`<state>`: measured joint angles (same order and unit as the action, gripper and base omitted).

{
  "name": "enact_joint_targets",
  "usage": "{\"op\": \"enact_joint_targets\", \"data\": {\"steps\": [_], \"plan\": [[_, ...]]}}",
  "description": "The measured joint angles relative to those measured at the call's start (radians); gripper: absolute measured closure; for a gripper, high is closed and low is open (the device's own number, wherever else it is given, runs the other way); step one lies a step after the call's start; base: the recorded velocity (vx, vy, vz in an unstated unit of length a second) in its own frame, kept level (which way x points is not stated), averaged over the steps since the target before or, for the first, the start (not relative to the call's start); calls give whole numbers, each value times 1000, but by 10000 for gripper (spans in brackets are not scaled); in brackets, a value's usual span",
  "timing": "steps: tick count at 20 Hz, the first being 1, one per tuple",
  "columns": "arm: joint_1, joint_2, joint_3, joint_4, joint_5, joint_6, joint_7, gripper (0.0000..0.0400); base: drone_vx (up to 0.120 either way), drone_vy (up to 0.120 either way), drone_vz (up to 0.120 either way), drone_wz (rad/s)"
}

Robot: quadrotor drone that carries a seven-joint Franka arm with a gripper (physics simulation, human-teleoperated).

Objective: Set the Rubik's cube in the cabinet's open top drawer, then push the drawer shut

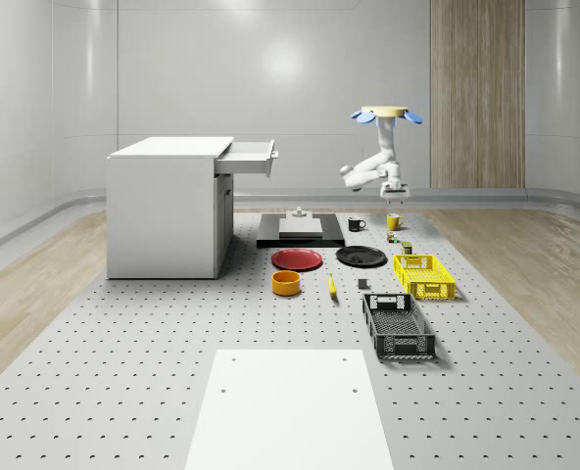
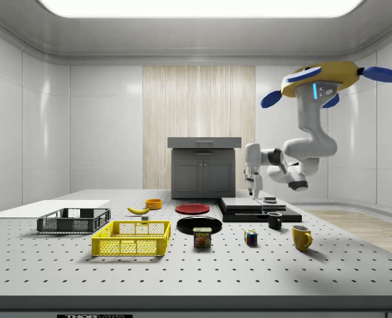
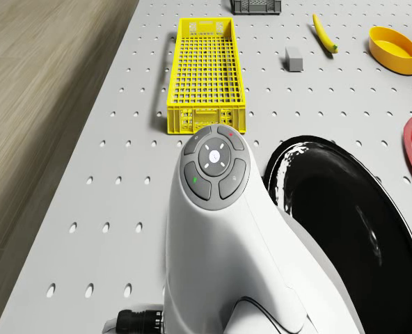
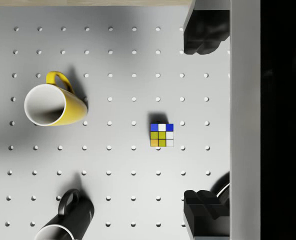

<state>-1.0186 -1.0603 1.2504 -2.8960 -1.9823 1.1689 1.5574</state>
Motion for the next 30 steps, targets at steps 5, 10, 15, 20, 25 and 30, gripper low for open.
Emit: {"op": "enact_joint_targets", "data": {"steps": [5,10,15,20,25,30], "plan": [[-24,-30,15,1,9,15,18,0,0,0,-120,0],[-39,-57,27,3,21,36,31,0,0,-40,-120,0],[-50,-83,36,4,35,58,42,0,0,-72,-120,0],[-59,-109,45,6,48,80,50,0,0,0,-120,0],[-67,-133,52,8,60,102,58,0,0,0,-120,0],[-75,-156,59,9,72,124,65,0,0,0,-120,0]]}}
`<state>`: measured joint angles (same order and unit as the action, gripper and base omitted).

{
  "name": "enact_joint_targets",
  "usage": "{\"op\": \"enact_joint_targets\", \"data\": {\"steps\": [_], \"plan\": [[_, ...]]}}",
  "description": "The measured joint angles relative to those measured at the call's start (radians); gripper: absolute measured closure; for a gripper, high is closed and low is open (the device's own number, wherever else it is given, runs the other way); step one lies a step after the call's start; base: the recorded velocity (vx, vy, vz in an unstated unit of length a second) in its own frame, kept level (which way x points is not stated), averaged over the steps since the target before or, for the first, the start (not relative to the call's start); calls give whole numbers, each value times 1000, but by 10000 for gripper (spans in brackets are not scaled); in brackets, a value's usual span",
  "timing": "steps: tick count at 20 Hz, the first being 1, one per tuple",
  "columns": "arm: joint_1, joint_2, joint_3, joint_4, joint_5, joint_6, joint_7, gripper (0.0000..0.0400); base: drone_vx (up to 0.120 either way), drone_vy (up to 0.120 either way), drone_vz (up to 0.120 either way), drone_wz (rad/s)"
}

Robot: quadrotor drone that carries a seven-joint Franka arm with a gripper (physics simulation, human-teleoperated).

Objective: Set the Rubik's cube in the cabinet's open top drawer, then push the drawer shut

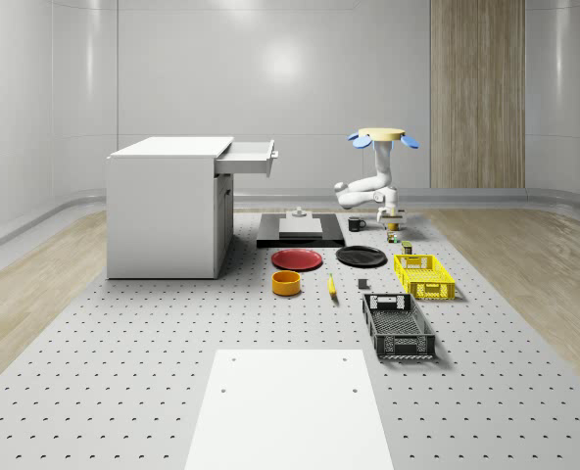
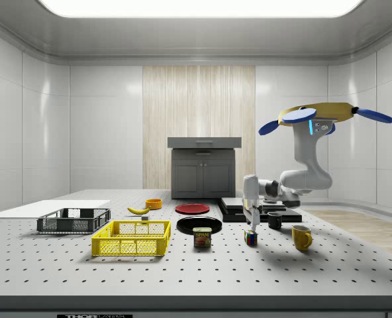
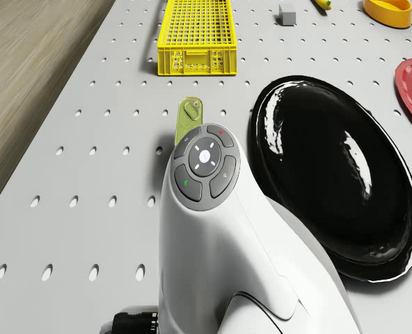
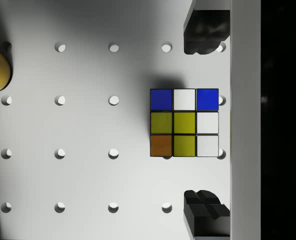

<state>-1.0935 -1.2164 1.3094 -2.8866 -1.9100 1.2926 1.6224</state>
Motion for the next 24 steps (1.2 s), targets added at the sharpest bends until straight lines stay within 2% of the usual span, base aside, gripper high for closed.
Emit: {"op": "enact_joint_targets", "data": {"steps": [4,9,18,21,24], "plan": [[-5,-18,4,1,8,17,5,0,0,0,-100,0],[-6,-49,-37,11,-25,60,2,0,0,0,0,0],[-50,-77,-73,59,-59,114,6,0,0,0,0,0],[-57,-86,-77,65,-62,126,8,36,0,0,0,0],[-62,-94,-79,68,-61,136,11,57,0,0,0,0]]}}
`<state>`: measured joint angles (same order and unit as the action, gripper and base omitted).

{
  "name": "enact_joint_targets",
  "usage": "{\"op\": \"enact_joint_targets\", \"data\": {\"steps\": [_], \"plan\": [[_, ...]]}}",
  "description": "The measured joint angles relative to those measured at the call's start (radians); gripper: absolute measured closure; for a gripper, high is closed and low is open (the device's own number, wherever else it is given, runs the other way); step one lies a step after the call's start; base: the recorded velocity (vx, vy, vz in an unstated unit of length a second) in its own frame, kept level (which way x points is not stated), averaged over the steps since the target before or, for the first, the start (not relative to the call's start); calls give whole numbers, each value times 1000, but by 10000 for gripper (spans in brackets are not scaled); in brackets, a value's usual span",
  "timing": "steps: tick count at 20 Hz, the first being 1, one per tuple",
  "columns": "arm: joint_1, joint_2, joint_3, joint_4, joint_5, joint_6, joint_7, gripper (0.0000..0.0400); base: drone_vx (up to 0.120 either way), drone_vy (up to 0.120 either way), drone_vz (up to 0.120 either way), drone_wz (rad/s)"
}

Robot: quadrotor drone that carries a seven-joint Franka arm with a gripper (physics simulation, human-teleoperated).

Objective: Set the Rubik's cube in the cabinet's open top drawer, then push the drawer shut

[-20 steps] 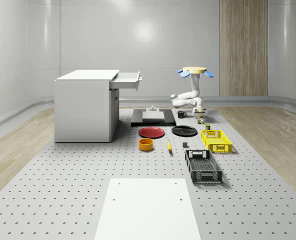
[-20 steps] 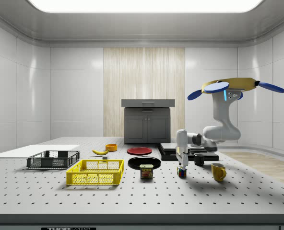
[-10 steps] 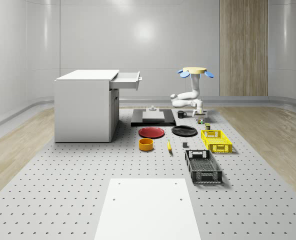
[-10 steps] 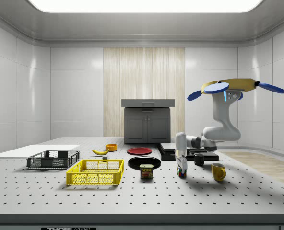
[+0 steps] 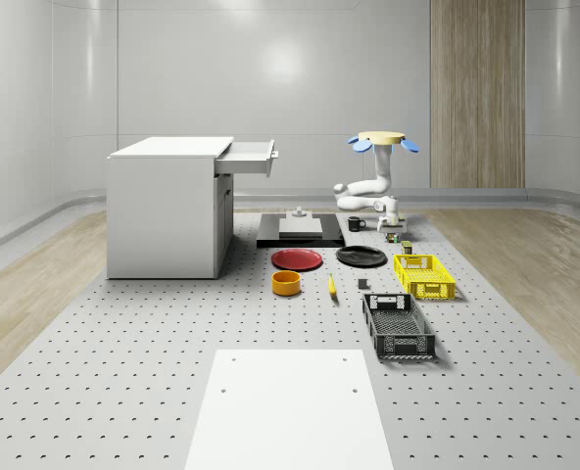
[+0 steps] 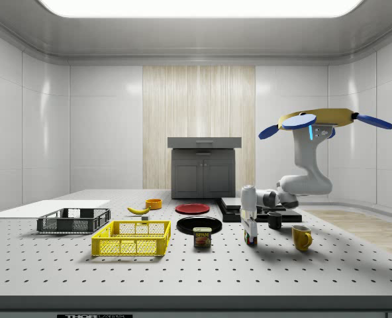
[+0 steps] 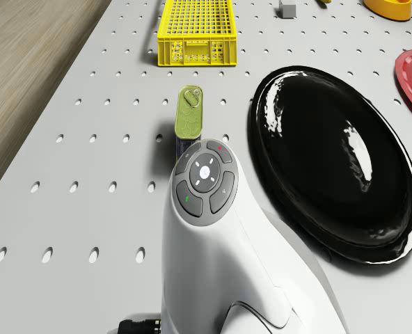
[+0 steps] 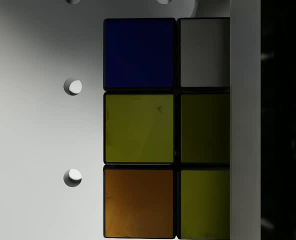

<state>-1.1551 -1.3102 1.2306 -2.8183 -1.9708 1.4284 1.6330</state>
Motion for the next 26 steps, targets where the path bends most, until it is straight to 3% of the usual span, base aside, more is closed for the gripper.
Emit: {"op": "enact_joint_targets", "data": {"steps": [7,13,18,26], "plan": [[-9,-17,7,2,12,15,7,72,0,0,0,0],[-18,-26,78,-11,82,-2,21,74,0,0,0,0],[-28,-36,141,-19,145,-12,33,75,0,0,120,0],[-38,-63,178,-20,189,2,44,75,0,-10,120,0]]}}
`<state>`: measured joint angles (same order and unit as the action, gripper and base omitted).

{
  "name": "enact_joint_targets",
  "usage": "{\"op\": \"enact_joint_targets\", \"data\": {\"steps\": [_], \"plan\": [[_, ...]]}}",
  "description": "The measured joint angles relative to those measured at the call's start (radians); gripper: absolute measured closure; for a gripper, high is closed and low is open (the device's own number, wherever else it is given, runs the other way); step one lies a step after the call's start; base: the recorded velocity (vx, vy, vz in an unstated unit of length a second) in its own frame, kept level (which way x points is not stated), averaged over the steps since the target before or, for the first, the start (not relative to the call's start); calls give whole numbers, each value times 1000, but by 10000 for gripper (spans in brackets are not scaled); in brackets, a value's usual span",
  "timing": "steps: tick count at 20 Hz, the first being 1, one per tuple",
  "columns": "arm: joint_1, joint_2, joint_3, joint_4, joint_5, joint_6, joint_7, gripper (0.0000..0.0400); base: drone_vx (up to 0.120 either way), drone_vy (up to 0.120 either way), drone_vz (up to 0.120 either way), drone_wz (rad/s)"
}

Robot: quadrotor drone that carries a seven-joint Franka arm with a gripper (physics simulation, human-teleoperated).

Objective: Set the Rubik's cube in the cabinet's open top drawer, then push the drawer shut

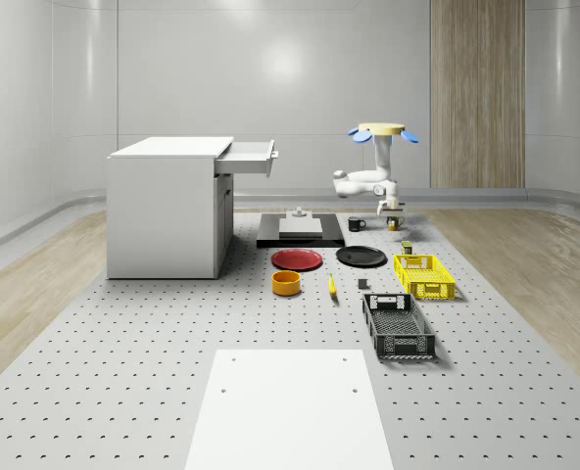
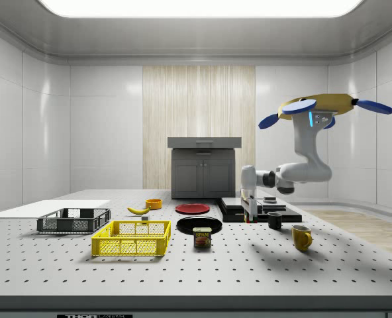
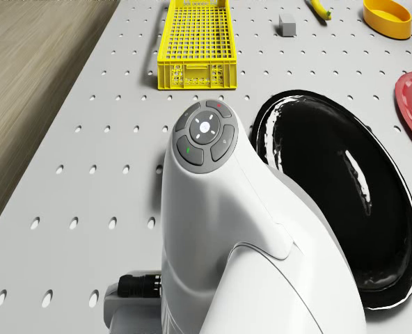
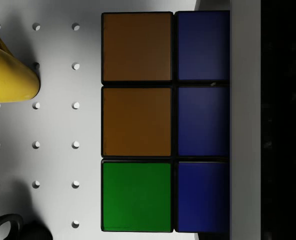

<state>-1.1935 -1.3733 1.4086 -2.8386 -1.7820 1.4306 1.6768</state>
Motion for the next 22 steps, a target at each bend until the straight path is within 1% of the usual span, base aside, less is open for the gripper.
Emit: {"op": "enact_joint_targets", "data": {"steps": [9,22], "plan": [[-6,-33,10,1,20,28,6,75,0,-120,120,0],[-13,-75,17,2,38,67,12,75,120,-120,120,0]]}}
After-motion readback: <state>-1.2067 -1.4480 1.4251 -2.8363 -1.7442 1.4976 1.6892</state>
